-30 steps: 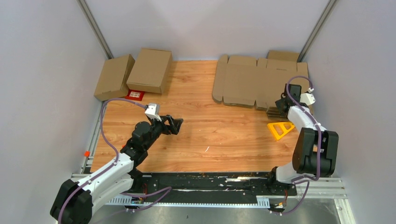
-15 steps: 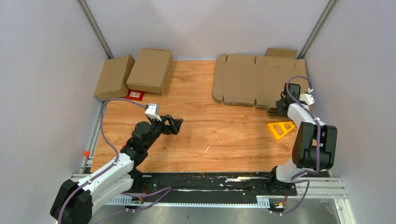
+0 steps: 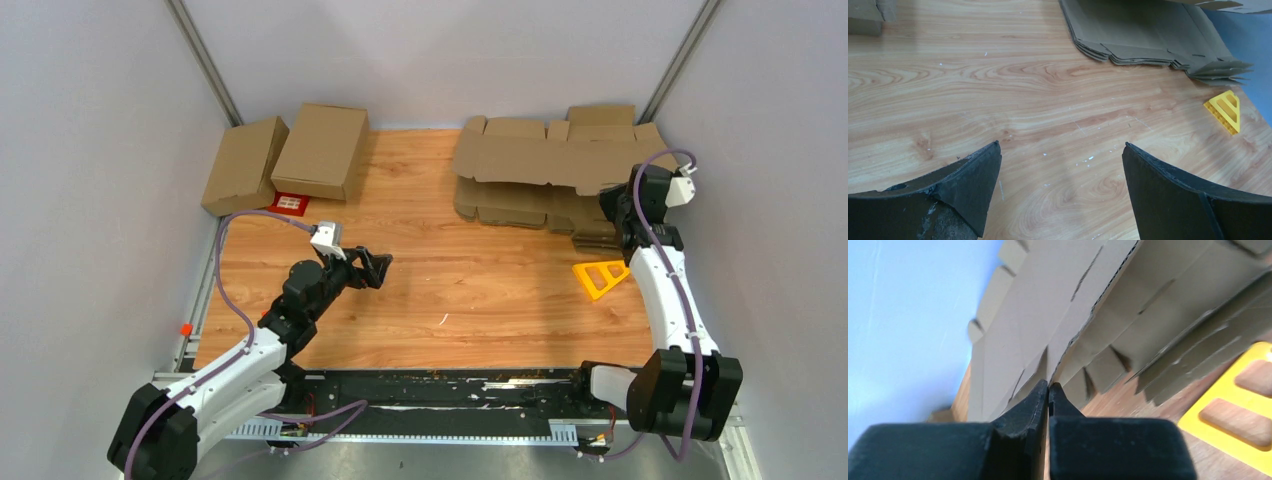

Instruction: Fold the paper box

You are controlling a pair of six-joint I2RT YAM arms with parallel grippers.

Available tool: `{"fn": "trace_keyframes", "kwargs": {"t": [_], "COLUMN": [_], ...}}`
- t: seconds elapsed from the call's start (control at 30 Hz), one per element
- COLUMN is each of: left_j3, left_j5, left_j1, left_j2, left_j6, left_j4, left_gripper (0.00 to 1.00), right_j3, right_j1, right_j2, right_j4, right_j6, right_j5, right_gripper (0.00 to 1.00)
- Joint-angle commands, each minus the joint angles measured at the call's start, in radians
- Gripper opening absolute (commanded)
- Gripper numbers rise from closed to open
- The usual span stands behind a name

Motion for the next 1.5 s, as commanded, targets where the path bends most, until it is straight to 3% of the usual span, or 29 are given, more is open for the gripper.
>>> {"fn": "trace_keyframes", "kwargs": {"t": [0.0, 0.23, 0.33, 0.4, 0.47, 0.6, 0.67, 0.83, 0.9, 0.97, 1.07, 1.27, 1.47], "left_j3": [0.043, 0.044, 0.039, 0.034, 0.033, 0.056, 0.056, 0.07, 0.084, 0.118, 0.159, 0.124, 0.101], "left_j5": [0.005, -0.05, -0.087, -0.109, -0.136, -0.153, -0.16, -0.14, -0.087, -0.032, 0.07, 0.083, 0.072], "left_j1": [-0.002, -0.002, -0.002, -0.002, -0.002, -0.001, 0.0, 0.012, 0.022, 0.033, 0.039, 0.04, 0.039], "left_j2": [0.002, -0.012, -0.03, -0.034, -0.032, -0.016, -0.003, 0.065, 0.124, 0.197, 0.285, 0.25, 0.201], "left_j6": [0.011, -0.004, -0.016, -0.029, -0.047, -0.061, -0.071, -0.08, -0.078, -0.086, -0.084, -0.057, -0.054], "left_j4": [0.023, -0.002, -0.02, -0.028, -0.039, -0.086, -0.09, -0.08, -0.049, -0.057, -0.053, -0.015, -0.012], "left_gripper": [0.98, 1.0, 1.0, 1.0, 1.0, 1.0, 1.0, 1.0, 1.0, 1.0, 1.0, 1.0, 1.0], "right_j3": [0.043, -0.006, -0.091, -0.139, -0.174, -0.202, -0.206, -0.197, -0.187, -0.186, -0.219, -0.351, -0.319], "right_j1": [0.087, 0.453, 0.568, 0.614, 0.629, 0.63, 0.63, 0.63, 0.629, 0.627, 0.561, 0.18, 0.143], "right_j2": [-0.049, -0.154, -0.229, -0.288, -0.345, -0.455, -0.488, -0.468, -0.435, -0.409, -0.403, -0.428, -0.205], "right_j4": [0.015, -0.027, -0.028, -0.05, -0.105, -0.233, -0.239, -0.225, -0.285, -0.364, -0.403, -0.156, -0.086], "right_j6": [-0.025, 0.033, 0.109, 0.152, 0.189, 0.195, 0.105, -0.221, -0.238, -0.2, -0.138, -0.23, -0.294], "right_j5": [-0.213, -0.098, -0.049, -0.014, 0.014, 0.088, 0.132, 0.13, 0.173, 0.269, 0.33, -0.044, -0.077], "right_gripper": [0.0, 0.01, 0.05, 0.12, 0.29, 0.75, 0.82, 0.84, 0.87, 0.98, 1.0, 0.99, 1.0]}}
